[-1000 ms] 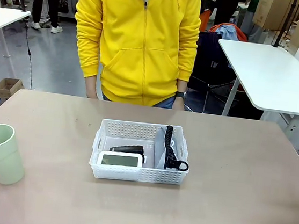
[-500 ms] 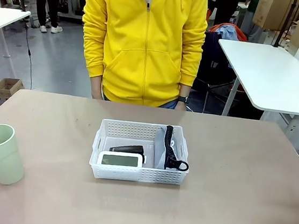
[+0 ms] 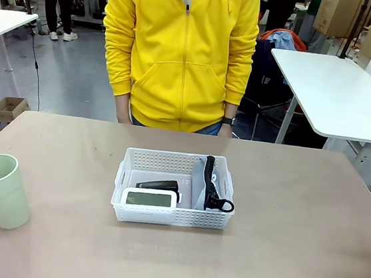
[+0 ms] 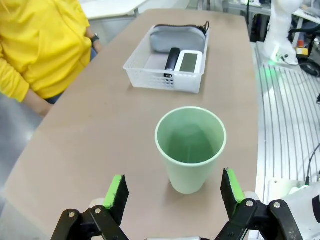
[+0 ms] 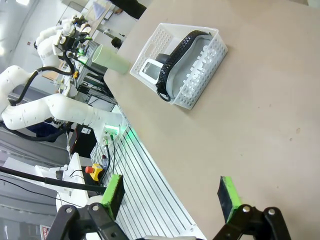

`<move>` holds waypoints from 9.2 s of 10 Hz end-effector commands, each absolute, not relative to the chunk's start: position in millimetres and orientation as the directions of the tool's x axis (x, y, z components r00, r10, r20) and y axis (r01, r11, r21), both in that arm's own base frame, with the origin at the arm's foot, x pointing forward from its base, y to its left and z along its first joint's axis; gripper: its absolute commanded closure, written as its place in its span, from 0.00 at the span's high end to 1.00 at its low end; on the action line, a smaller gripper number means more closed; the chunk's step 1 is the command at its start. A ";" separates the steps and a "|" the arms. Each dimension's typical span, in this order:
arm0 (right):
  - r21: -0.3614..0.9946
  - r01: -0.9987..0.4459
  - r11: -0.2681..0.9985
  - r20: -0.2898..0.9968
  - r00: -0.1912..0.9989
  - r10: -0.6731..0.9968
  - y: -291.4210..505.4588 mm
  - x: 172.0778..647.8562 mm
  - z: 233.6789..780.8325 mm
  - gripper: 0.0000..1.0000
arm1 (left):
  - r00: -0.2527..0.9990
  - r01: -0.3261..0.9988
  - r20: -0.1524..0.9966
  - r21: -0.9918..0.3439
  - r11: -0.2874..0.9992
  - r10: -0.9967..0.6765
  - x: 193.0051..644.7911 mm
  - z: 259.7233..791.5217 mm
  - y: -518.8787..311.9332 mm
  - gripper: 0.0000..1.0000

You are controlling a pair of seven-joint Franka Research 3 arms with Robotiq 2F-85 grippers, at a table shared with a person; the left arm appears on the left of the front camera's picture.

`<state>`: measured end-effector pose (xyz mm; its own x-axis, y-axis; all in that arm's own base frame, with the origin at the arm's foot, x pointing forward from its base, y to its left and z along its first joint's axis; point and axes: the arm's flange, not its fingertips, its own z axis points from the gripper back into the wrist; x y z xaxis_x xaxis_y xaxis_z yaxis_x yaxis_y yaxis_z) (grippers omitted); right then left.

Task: Efficiently arrange items inside the basket to fit them all.
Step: Pick up the Reusable plastic cup and place it inside the Organizing basket.

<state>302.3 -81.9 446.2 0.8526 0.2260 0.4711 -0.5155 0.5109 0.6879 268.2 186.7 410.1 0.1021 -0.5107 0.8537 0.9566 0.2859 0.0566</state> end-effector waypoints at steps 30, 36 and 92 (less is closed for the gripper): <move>0.684 -0.540 0.490 0.502 0.836 0.221 -80.3 303.9 447.2 1.00 | -0.031 0.999 0.766 0.035 -0.006 -0.642 332.8 254.8 130.9 0.97; 0.684 -0.540 0.490 0.502 0.836 0.221 -80.3 303.9 447.2 1.00 | -0.098 0.988 0.784 0.001 -0.156 -0.613 346.6 244.0 107.2 0.97; 0.684 -0.540 0.490 0.502 0.836 0.221 -80.3 303.9 447.2 1.00 | -0.052 0.982 0.332 -0.153 -0.108 -0.942 454.5 446.7 -237.1 0.89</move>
